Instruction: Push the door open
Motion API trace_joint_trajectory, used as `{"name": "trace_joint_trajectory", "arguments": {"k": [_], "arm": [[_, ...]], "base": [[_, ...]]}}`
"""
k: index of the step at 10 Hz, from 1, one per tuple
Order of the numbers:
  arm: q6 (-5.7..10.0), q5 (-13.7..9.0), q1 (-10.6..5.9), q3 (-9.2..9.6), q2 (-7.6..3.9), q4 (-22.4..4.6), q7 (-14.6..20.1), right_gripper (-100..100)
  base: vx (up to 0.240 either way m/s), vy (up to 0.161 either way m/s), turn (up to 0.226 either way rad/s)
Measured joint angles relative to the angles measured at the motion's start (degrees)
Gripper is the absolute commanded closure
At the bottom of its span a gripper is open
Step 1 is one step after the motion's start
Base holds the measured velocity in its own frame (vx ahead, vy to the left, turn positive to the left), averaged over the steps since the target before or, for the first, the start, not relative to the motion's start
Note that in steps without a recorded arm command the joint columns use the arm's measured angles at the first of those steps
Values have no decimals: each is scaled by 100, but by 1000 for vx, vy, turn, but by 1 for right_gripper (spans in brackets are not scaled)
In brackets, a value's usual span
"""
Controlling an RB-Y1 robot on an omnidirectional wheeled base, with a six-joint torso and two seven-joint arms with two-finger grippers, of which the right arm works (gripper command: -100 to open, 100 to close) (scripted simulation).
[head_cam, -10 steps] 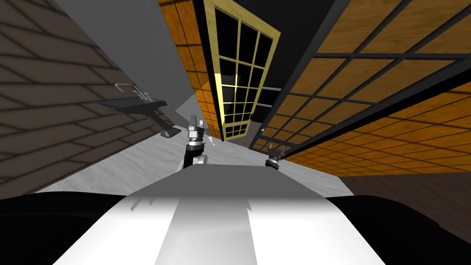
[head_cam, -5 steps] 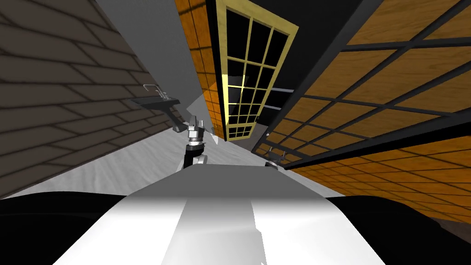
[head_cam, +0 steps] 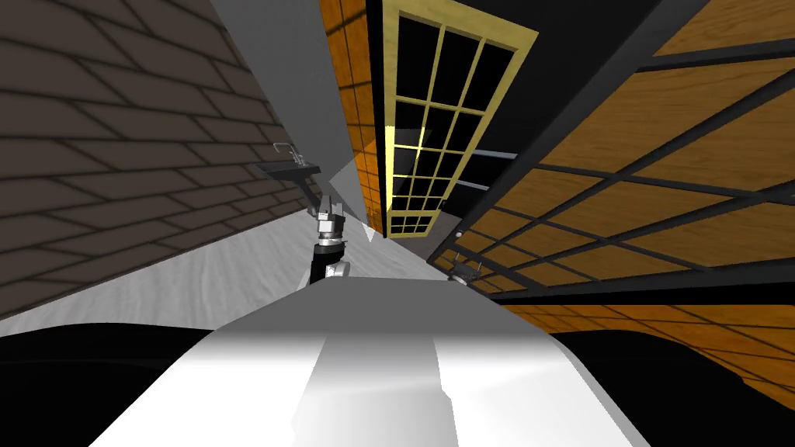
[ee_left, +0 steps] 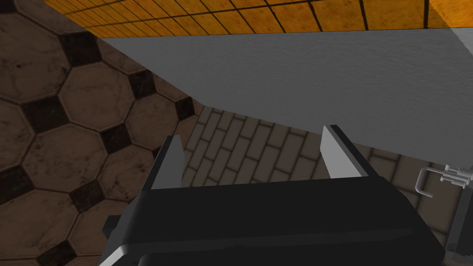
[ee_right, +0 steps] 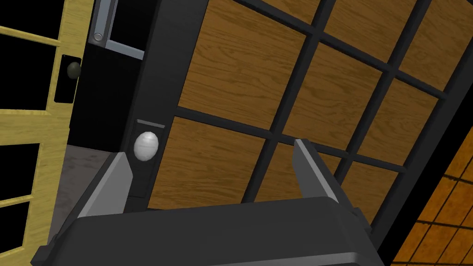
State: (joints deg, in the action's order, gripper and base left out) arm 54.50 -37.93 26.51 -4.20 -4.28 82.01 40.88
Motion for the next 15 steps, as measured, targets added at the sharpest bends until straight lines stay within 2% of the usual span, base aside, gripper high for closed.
{"name": "trace_joint_trajectory", "arguments": {"k": [4, 7, 10, 12, 15], "arm": [[200, -378, 19, 6, 114, -415, 478, -100], [276, -678, -6, -26, 191, -695, 794, -100], [396, -905, 35, -14, 299, -923, 1087, -100], [489, -1066, -47, -25, 387, -1180, 1274, -100], [601, -1286, 5, -15, 524, -1392, 1563, -100]], "base": [[31, -139, 311], [18, -134, 229], [8, -131, 278], [1, -130, 261], [-6, -113, 200]]}}
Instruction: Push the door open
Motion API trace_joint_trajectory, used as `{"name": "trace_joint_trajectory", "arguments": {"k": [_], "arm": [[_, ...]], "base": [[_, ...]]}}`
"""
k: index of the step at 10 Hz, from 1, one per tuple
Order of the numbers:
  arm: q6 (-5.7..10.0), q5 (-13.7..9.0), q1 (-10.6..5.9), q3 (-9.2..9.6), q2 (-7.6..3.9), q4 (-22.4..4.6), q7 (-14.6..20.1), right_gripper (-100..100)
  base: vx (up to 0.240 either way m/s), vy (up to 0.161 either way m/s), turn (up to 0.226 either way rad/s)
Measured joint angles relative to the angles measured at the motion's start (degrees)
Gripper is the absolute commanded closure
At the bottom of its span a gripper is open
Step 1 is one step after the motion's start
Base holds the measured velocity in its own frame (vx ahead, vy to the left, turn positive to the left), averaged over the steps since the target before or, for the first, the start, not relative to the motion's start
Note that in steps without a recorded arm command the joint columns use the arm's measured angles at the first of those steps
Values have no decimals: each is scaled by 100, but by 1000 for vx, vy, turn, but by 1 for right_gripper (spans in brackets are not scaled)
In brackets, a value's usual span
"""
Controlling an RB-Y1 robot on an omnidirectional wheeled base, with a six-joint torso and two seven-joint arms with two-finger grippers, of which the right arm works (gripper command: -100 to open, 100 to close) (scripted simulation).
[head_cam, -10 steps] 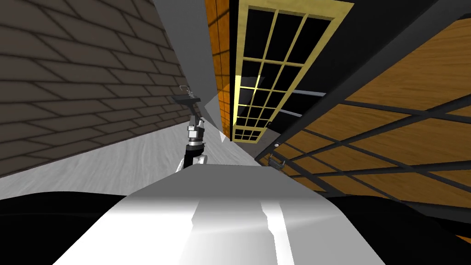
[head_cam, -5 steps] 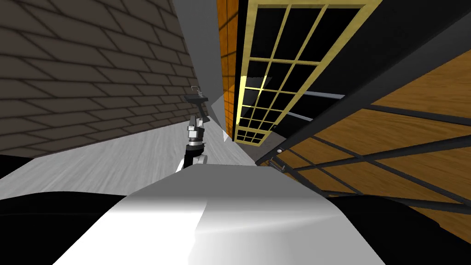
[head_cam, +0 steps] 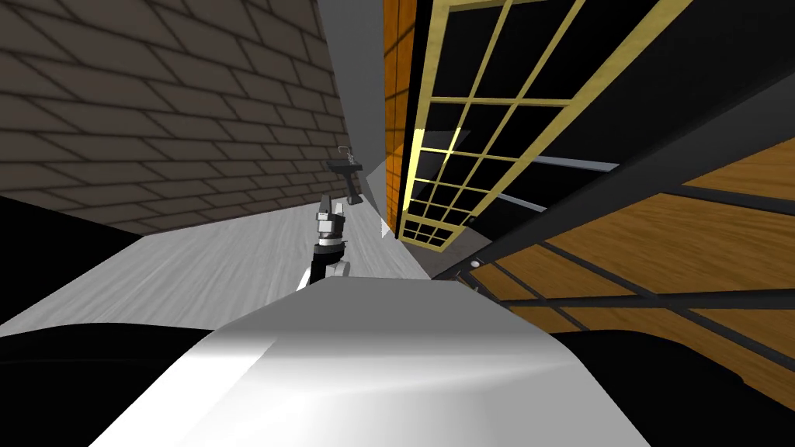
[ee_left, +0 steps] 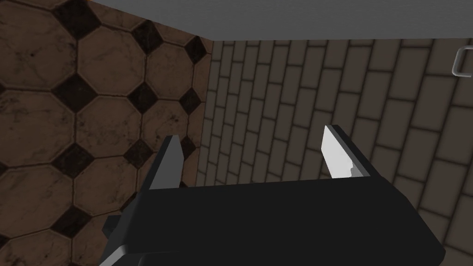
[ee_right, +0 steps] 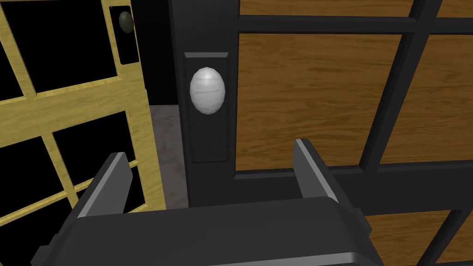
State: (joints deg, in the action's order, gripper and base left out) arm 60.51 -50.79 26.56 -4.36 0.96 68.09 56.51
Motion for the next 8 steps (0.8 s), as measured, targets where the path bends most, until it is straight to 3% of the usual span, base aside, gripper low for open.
{"name": "trace_joint_trajectory", "arguments": {"k": [1, 3, 6, 8], "arm": [[34, -59, -11, 0, 49, -81, 77, -100], [80, -126, -41, -2, 103, -184, 163, -100], [107, -133, -103, -31, -170, -308, 220, -100], [140, -138, -162, -57, -241, -417, 273, -100]], "base": [[-11, -107, 271], [13, -67, 24], [129, -171, 20], [109, -213, 18]]}}
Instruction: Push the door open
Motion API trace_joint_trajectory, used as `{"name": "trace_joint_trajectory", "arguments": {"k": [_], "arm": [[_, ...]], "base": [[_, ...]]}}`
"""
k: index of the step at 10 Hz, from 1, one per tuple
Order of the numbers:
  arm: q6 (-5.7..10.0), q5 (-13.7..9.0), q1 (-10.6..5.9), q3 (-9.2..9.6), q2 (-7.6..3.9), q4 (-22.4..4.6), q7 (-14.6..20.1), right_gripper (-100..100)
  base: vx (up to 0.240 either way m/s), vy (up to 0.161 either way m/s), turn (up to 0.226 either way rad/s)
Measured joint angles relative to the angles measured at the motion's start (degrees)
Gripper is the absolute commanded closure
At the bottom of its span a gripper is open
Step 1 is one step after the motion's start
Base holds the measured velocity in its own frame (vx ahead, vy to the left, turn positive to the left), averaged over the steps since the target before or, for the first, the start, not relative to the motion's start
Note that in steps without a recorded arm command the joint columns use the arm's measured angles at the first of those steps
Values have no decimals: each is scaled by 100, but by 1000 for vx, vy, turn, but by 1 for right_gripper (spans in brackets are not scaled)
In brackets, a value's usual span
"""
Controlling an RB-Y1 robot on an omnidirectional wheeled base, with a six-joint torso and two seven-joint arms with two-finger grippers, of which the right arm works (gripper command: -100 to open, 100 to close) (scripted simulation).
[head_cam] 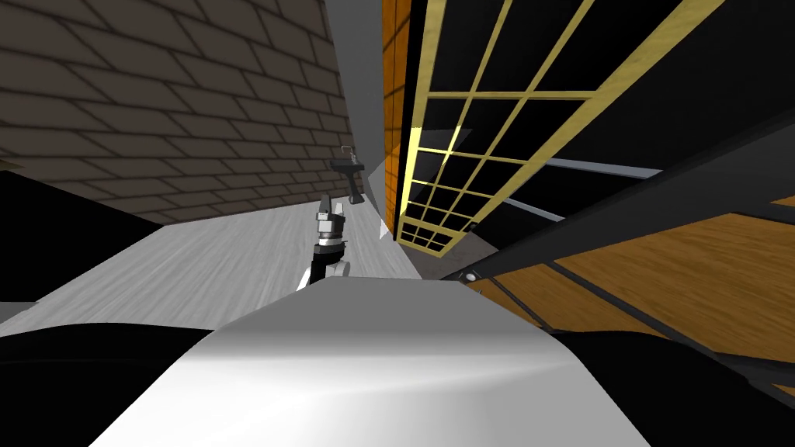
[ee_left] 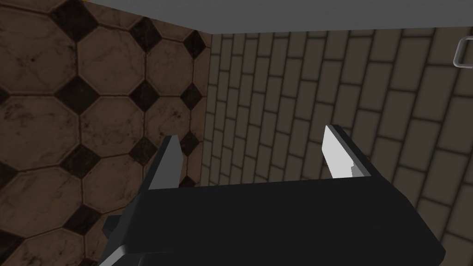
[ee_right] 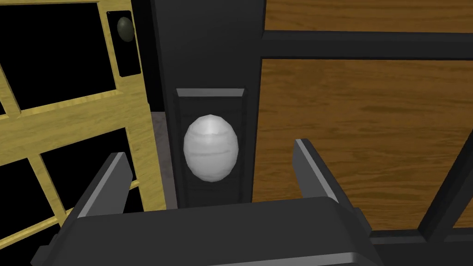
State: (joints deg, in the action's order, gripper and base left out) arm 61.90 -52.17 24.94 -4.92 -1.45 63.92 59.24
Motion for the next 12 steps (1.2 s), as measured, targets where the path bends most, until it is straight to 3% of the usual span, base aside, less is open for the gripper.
{"name": "trace_joint_trajectory", "arguments": {"k": [1, 3, 4, 9, 12], "arm": [[18, -2, -29, -14, 8, -65, 35, -100], [63, -3, -91, -33, 134, -199, 97, -100], [81, 0, -90, -29, 151, -208, 107, 100], [46, -2, -92, -28, 135, -206, 96, 100], [33, -89, -178, -76, 119, -299, 54, 100]], "base": [[118, -183, 12], [80, -126, 9], [-9, 16, 0], [-7, 11, 0], [60, -83, -1]]}}
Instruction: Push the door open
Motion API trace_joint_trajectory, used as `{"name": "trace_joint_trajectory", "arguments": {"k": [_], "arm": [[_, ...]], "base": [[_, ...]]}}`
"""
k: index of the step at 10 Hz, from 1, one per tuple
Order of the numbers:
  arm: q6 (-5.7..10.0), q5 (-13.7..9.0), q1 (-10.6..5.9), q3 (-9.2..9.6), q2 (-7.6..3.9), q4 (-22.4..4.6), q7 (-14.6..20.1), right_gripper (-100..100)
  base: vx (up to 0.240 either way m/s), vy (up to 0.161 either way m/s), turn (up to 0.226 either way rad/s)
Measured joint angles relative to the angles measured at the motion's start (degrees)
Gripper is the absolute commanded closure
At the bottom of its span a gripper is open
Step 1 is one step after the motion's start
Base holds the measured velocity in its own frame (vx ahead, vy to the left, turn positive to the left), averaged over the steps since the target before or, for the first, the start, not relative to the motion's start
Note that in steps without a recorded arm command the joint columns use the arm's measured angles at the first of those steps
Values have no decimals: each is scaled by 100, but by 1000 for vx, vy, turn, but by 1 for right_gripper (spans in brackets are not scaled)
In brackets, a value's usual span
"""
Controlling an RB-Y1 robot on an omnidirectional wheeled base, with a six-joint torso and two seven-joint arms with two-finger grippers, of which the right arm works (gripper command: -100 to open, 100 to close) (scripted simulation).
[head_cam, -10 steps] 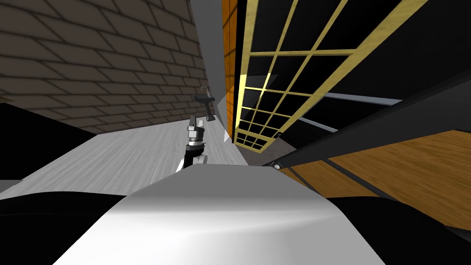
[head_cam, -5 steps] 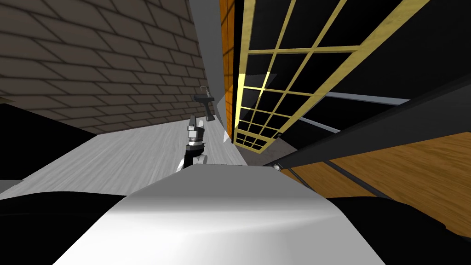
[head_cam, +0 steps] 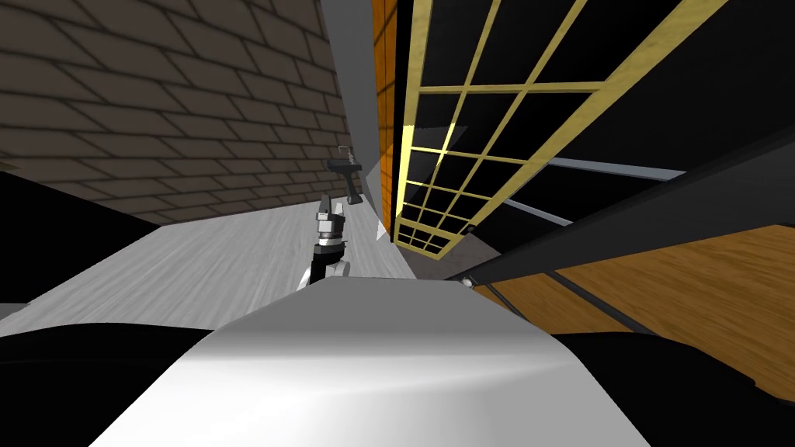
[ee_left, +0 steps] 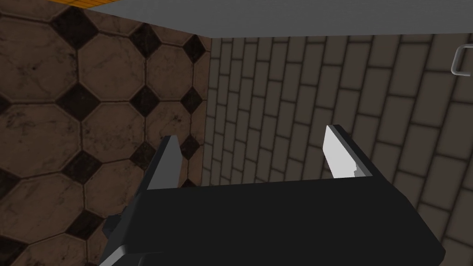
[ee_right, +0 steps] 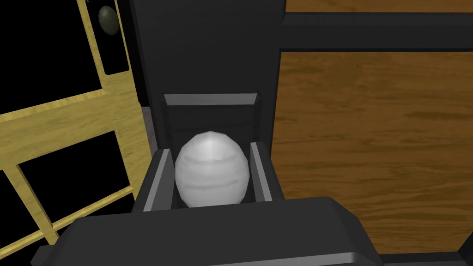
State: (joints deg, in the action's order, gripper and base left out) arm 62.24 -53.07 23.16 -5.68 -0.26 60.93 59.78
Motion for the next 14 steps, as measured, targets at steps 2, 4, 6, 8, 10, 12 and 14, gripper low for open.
{"name": "trace_joint_trajectory", "arguments": {"k": [2, 4, 6, 8, 10, 12, 14], "arm": [[-52, -80, 98, -44, 4, 192, -98, 100], [41, -190, -126, -170, -85, -52, -102, 100], [20, -335, -105, -294, -94, 81, -214, 100], [11, -485, -136, -417, -69, 157, -356, 100], [160, -581, -331, -546, -180, -168, -247, 100], [146, -721, -316, -664, -141, -87, -346, 100], [143, -889, -356, -811, -94, -53, -467, 100]], "base": [[103, -141, -14], [141, -144, -13], [114, -160, -21], [115, -152, -7], [120, -97, -19], [98, -102, -35], [122, -124, -33]]}}
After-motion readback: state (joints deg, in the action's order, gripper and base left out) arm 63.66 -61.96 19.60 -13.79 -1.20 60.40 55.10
